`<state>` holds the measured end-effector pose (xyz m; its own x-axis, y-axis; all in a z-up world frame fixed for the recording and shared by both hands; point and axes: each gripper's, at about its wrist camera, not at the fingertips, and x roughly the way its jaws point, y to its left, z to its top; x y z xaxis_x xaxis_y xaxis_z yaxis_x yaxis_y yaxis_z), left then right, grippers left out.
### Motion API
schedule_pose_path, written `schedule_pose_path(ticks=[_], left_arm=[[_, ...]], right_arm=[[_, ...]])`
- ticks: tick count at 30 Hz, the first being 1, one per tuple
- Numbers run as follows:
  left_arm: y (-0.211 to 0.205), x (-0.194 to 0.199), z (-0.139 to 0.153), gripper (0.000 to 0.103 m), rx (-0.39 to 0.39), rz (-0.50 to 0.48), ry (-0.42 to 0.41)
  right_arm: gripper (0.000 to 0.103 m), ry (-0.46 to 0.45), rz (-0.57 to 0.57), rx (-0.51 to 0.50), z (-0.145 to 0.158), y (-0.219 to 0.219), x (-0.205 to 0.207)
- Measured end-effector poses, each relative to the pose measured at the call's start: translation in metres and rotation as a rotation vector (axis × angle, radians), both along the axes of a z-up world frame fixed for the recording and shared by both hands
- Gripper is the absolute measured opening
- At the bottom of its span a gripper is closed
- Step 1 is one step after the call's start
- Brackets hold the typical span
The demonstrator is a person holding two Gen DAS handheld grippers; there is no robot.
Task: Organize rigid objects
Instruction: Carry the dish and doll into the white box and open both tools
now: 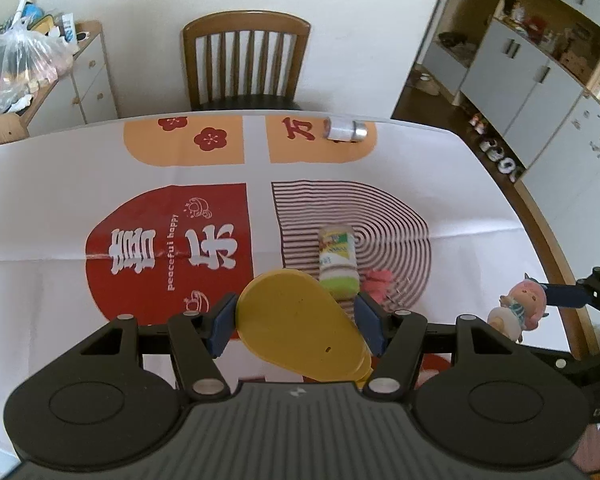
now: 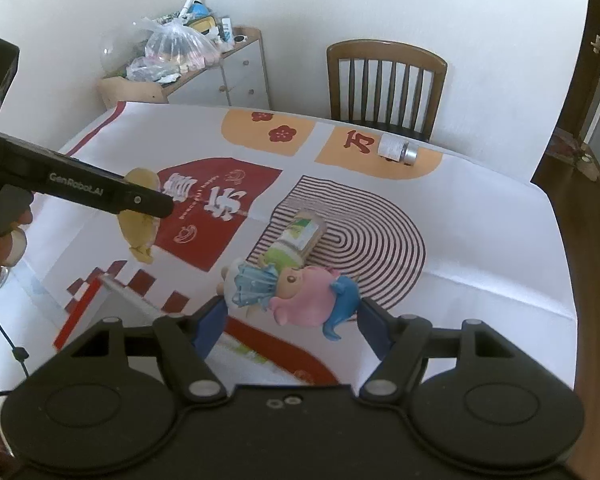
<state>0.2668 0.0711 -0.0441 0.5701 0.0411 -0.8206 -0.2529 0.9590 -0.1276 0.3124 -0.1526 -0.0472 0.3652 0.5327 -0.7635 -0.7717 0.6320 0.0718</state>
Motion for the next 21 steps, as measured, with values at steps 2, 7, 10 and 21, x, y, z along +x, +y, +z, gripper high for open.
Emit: schedule_pose_path(ticks=[2,7,10,21], left_arm=[[-0.004,-0.012,0.004,0.063,0.002,-0.016,-0.004],[-0.015,-0.038,0.010,0.063,0.007,-0.074,-0.002],[-0.022,-0.053,0.009,0.063,0.006,-0.109,0.005],[-0.056,-0.089,-0.019,0.063,0.021,-0.244,0.080]], right_arm=[[0.070,-0.003,-0.003,0.003,0.002,-0.003,-0.010],[0.070,-0.016,-0.004,0.008,0.007,-0.009,-0.036],[0.070,-0.017,-0.005,0.007,0.007,-0.011,-0.050],[0.070,0.013,0.011,-0.047,-0.019,-0.015,-0.091]])
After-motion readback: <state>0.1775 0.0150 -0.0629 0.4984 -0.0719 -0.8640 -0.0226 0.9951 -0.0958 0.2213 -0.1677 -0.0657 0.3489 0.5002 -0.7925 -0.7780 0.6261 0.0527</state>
